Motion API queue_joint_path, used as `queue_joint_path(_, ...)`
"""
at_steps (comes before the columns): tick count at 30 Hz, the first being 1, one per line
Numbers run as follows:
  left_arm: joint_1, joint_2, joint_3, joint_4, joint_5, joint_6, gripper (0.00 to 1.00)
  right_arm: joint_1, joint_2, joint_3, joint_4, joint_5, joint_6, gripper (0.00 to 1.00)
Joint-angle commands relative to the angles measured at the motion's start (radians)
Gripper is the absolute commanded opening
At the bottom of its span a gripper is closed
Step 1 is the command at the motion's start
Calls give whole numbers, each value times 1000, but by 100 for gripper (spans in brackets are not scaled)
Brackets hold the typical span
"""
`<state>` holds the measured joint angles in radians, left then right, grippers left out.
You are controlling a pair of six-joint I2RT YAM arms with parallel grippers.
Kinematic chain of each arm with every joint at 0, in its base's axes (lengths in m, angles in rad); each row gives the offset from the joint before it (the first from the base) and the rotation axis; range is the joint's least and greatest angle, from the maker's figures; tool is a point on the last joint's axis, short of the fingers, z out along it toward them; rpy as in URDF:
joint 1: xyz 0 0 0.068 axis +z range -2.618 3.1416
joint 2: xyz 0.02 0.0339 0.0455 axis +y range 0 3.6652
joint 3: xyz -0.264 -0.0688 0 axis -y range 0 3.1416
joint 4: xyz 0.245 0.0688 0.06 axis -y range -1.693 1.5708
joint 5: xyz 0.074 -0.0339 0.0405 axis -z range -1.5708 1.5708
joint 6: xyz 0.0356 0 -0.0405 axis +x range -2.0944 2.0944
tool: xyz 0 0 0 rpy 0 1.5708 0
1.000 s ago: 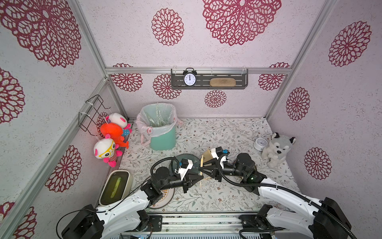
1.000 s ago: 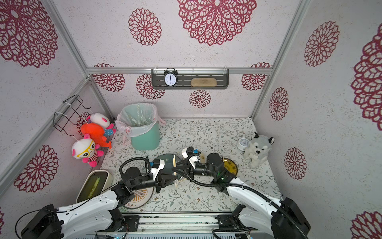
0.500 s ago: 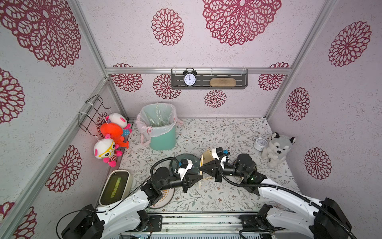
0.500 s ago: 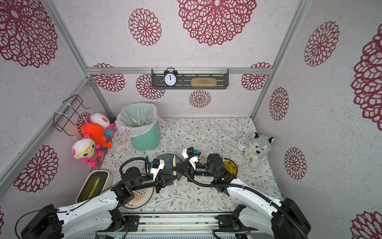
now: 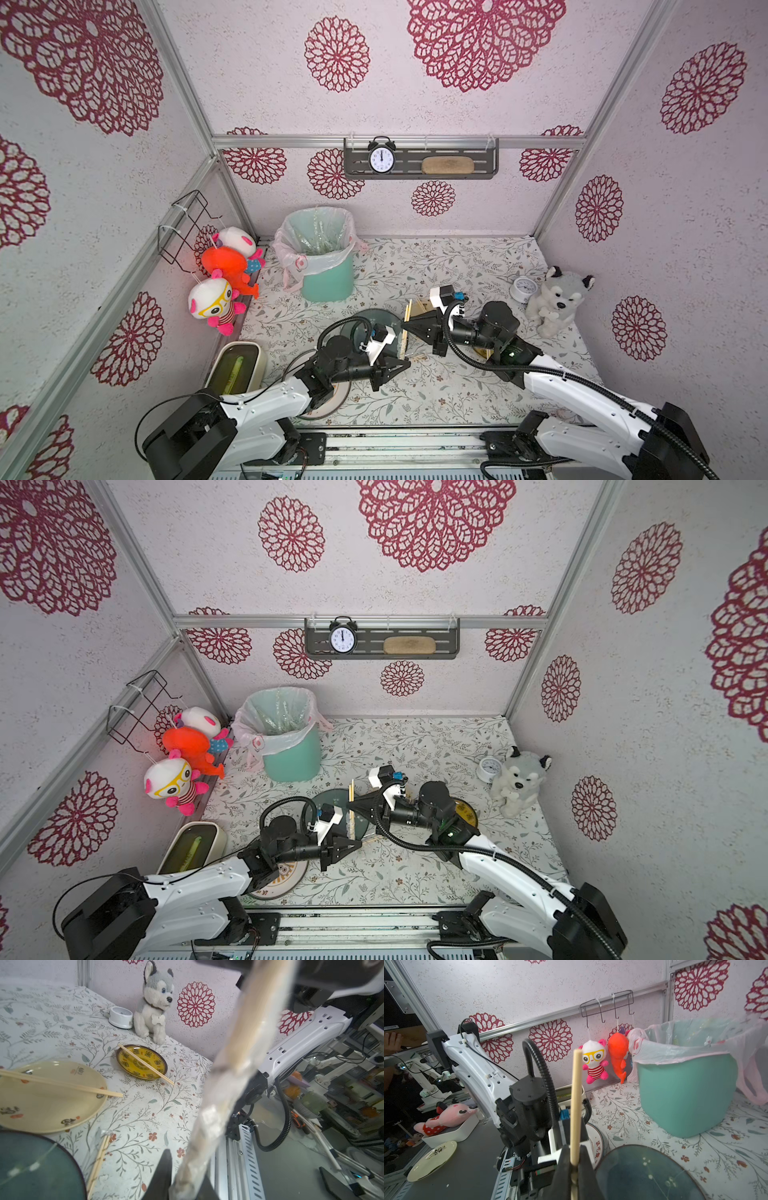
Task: Remove the packaging of disposable chopsticks
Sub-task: Remove the packet bag from the disposable chopsticks.
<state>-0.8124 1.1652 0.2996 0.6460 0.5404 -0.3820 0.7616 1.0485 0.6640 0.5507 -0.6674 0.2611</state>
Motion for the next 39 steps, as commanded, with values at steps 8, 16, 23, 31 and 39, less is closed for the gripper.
queue_joint_path(8,-3,-8,-58,53,-37,-12,0,-58,-80,113,-51,23,-22,0)
queue_joint_path(16,-4,-4,-85,75,-47,-15,0,-94,-99,235,-125,6,-14,0)
queue_joint_path(23,-5,11,-70,76,-37,-21,0,-94,-98,232,-99,21,-2,0)
queue_joint_path(31,-26,66,-21,1,26,-4,0,-94,-125,165,-13,43,22,0)
queue_joint_path(39,-41,141,-5,20,44,1,0,-96,-189,175,-110,128,-29,0)
